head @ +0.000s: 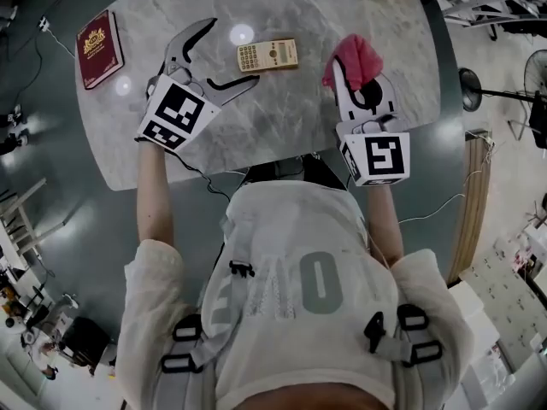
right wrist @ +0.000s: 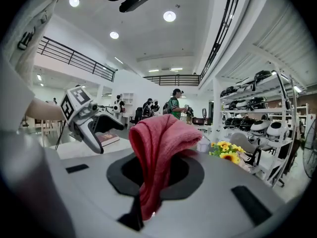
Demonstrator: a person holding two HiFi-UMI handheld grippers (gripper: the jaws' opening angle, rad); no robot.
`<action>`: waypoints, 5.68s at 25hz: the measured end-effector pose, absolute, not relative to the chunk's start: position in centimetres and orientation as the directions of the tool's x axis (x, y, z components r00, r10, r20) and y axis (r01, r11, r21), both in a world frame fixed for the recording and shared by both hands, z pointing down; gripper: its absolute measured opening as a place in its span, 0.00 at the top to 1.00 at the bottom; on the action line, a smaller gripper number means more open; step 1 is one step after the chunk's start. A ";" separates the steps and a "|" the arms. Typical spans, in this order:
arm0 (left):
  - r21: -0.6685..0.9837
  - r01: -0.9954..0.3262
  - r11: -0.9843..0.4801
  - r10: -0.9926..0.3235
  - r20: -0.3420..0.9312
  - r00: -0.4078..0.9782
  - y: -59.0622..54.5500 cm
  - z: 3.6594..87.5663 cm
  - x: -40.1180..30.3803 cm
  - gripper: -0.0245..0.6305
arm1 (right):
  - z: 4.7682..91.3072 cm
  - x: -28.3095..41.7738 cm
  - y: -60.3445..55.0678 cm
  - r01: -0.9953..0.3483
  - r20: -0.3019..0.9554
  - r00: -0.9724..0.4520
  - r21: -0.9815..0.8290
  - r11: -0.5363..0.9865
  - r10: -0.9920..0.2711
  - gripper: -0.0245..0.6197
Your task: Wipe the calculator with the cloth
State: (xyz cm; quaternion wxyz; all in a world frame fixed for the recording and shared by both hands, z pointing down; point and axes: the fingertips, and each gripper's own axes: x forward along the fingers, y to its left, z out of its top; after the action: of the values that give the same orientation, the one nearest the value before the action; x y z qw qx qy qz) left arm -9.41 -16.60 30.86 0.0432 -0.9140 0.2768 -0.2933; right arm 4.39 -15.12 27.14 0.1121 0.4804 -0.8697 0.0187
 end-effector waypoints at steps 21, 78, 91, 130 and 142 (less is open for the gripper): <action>0.043 -0.136 -0.990 -0.040 0.830 0.556 -19.2 53.5 -10.8 0.30 | 40.3 3.5 -14.1 -0.811 0.437 -0.535 -0.025 0.585 -0.723 0.88; 0.090 -0.137 -0.986 -0.001 0.834 0.552 -19.0 54.2 -10.8 0.42 | 53.0 -3.9 -23.8 0.399 0.918 -0.231 0.391 0.830 -0.322 0.88; 0.096 -0.151 -0.984 -0.003 0.837 0.547 -19.0 54.2 -11.0 0.42 | 53.0 -3.3 -19.7 0.407 0.933 -0.189 0.358 0.840 -0.306 0.88; 0.096 -0.169 -0.981 -0.010 0.844 0.536 -19.0 54.1 -10.4 0.42 | 51.7 -7.3 -23.4 0.461 0.903 -0.223 0.430 0.776 -0.368 0.88; 0.095 -0.175 -0.980 -0.015 0.840 0.543 -19.1 54.3 -10.6 0.42 | 53.4 -7.4 -23.4 0.511 0.912 -0.176 0.407 0.757 -0.372 0.88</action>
State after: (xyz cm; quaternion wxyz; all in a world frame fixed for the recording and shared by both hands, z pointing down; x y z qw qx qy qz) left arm -10.56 -19.08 54.32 -0.0840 -0.8743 0.0543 -0.4750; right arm -7.43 -23.40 53.40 0.6397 -0.0510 -0.6850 -0.3450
